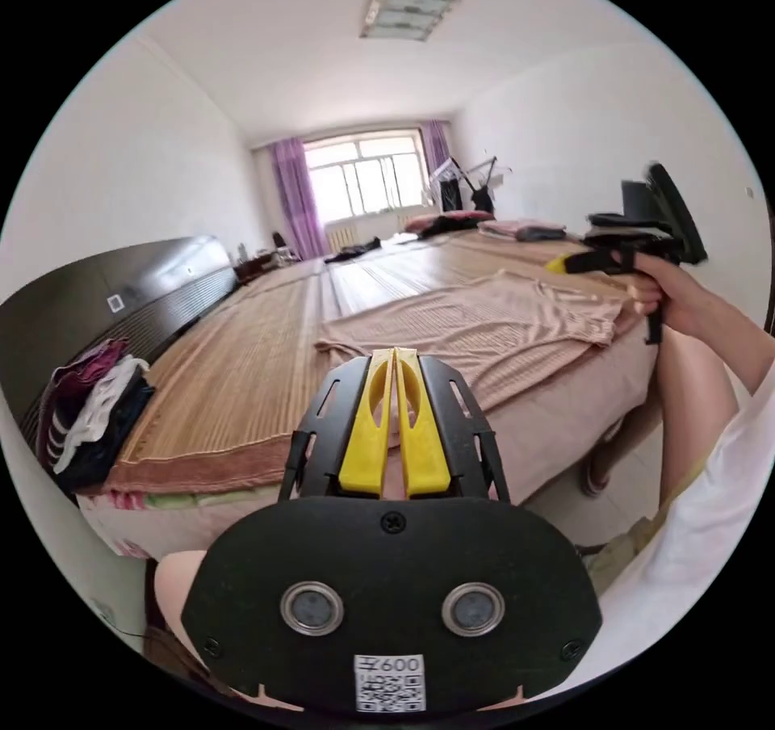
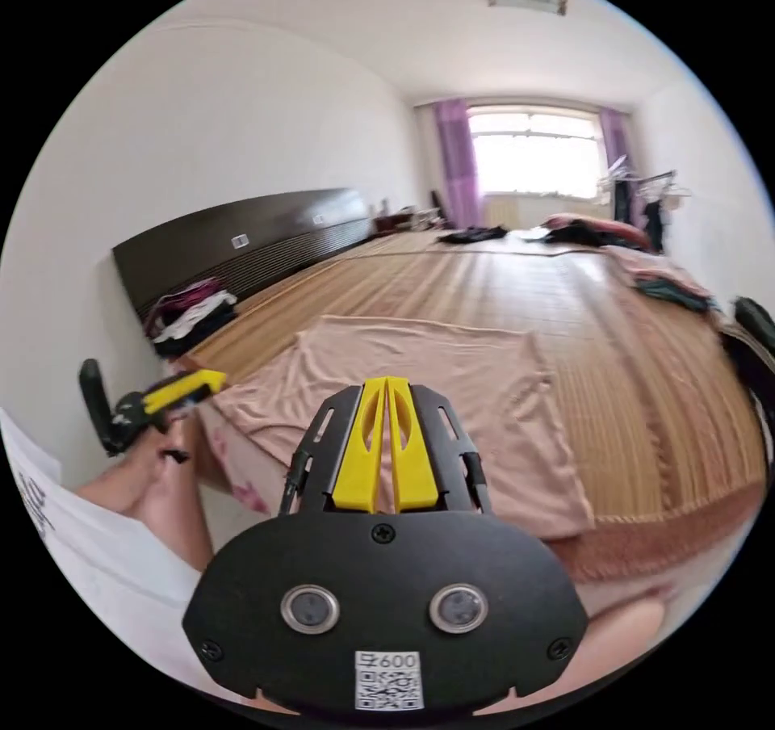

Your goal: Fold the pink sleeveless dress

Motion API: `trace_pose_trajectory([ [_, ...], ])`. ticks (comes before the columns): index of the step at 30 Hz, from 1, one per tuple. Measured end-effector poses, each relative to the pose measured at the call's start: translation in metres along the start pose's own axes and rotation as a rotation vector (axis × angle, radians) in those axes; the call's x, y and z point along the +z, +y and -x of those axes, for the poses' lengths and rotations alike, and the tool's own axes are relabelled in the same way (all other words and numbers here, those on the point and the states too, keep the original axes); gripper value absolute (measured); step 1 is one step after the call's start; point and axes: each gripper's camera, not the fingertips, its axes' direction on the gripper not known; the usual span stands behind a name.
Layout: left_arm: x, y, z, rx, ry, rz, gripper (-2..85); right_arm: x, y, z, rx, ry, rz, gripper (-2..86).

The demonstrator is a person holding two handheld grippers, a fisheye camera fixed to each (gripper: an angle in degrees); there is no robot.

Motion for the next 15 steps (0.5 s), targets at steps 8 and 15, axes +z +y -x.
trace_pose_trajectory([
  [8, 0.049, 0.023, -0.016, -0.104, -0.015, 0.145, 0.2, 0.155, -0.141, -0.024, -0.057, -0.048, 0.237, -0.8],
  [15, 0.055, 0.035, -0.029, -0.099, -0.029, 0.094, 0.2, 0.259, -0.197, -0.087, -0.06, 0.019, 0.474, -0.8],
])
